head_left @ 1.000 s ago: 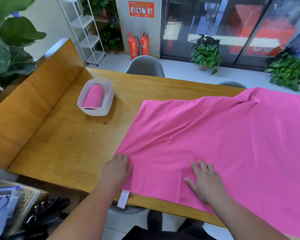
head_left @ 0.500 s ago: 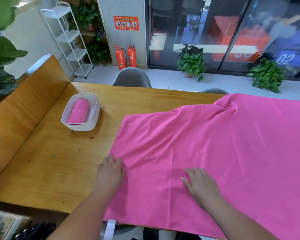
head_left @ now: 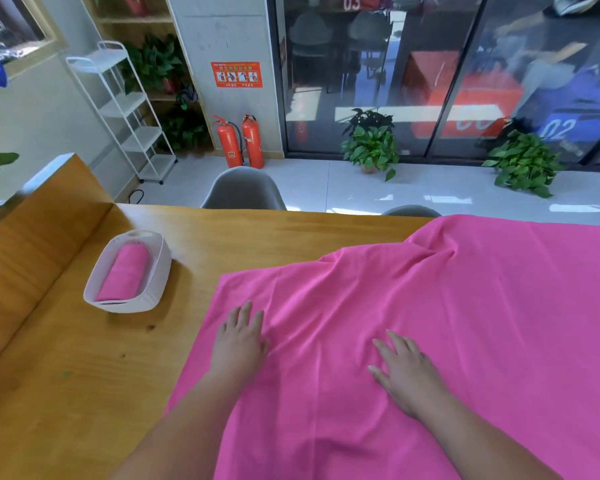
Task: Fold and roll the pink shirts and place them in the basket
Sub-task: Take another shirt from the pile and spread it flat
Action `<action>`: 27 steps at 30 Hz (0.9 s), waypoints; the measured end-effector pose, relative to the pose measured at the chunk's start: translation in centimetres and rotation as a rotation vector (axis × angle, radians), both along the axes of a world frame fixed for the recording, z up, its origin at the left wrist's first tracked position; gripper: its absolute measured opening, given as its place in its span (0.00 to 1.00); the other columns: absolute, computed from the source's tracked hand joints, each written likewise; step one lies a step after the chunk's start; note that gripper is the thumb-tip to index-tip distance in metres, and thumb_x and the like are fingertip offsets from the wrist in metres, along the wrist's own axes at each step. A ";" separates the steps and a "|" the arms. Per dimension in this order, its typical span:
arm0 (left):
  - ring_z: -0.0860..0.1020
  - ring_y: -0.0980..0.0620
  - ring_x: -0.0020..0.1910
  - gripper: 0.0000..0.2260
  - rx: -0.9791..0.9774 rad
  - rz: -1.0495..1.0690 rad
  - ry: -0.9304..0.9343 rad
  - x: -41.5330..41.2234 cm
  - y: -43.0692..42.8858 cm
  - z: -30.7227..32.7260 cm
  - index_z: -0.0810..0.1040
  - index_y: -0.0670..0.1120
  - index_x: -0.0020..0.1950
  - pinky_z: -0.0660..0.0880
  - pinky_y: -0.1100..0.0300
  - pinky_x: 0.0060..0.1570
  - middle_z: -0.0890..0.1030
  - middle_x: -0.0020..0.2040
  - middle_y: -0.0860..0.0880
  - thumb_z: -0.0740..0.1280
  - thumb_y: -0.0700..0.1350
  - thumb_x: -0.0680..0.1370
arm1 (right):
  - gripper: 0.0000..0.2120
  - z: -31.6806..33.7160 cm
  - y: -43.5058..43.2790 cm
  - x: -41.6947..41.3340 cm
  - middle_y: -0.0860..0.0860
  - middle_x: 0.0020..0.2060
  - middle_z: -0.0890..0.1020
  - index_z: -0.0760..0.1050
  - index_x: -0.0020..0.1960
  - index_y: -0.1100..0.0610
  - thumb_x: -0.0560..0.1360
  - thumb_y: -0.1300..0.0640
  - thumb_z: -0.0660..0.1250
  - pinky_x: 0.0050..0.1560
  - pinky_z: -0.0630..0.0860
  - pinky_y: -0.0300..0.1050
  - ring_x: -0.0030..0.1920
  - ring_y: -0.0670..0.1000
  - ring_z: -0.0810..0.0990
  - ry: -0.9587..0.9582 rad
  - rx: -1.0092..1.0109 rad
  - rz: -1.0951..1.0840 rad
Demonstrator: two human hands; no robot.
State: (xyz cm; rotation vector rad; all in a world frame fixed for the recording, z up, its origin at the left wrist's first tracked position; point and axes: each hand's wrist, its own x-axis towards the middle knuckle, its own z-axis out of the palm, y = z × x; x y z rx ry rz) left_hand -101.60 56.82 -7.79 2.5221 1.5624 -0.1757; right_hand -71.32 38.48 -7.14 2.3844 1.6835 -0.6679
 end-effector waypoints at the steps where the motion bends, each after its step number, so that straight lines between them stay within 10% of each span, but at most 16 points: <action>1: 0.53 0.40 0.85 0.31 -0.011 -0.021 0.003 1.1 0.9 0.2 0.57 0.50 0.86 0.57 0.43 0.82 0.54 0.86 0.45 0.60 0.57 0.85 | 0.33 -0.2 0.6 0.6 0.52 0.86 0.50 0.51 0.86 0.46 0.85 0.34 0.52 0.82 0.56 0.58 0.85 0.58 0.51 0.006 0.004 -0.005; 9: 0.48 0.42 0.86 0.32 -0.033 -0.099 -0.013 9.1 8.2 1.3 0.51 0.50 0.87 0.52 0.42 0.83 0.53 0.87 0.48 0.58 0.56 0.86 | 0.35 -2.8 5.0 3.7 0.51 0.86 0.42 0.48 0.86 0.44 0.84 0.32 0.50 0.83 0.50 0.56 0.85 0.57 0.44 0.013 0.052 -0.032; 17: 0.68 0.44 0.78 0.26 -0.132 -0.091 0.016 14.3 13.6 -0.8 0.56 0.48 0.85 0.57 0.45 0.81 0.73 0.77 0.48 0.52 0.53 0.87 | 0.35 -4.7 5.0 4.0 0.46 0.85 0.40 0.45 0.86 0.40 0.83 0.29 0.44 0.83 0.50 0.56 0.85 0.55 0.43 0.016 0.126 -0.061; 22: 0.80 0.45 0.55 0.13 0.071 -0.125 -0.036 15.4 14.8 -1.2 0.82 0.51 0.59 0.71 0.48 0.64 0.83 0.54 0.50 0.62 0.45 0.80 | 0.33 -5.4 4.5 4.3 0.43 0.85 0.37 0.43 0.85 0.38 0.83 0.29 0.41 0.84 0.51 0.56 0.85 0.52 0.40 0.014 0.158 -0.050; 27: 0.75 0.43 0.41 0.05 0.376 -0.650 -0.268 13.9 7.0 -2.2 0.80 0.49 0.45 0.73 0.47 0.45 0.76 0.42 0.48 0.68 0.49 0.76 | 0.32 -6.5 4.0 4.1 0.43 0.86 0.46 0.55 0.84 0.37 0.83 0.29 0.40 0.81 0.60 0.54 0.85 0.51 0.47 -0.012 0.216 -0.094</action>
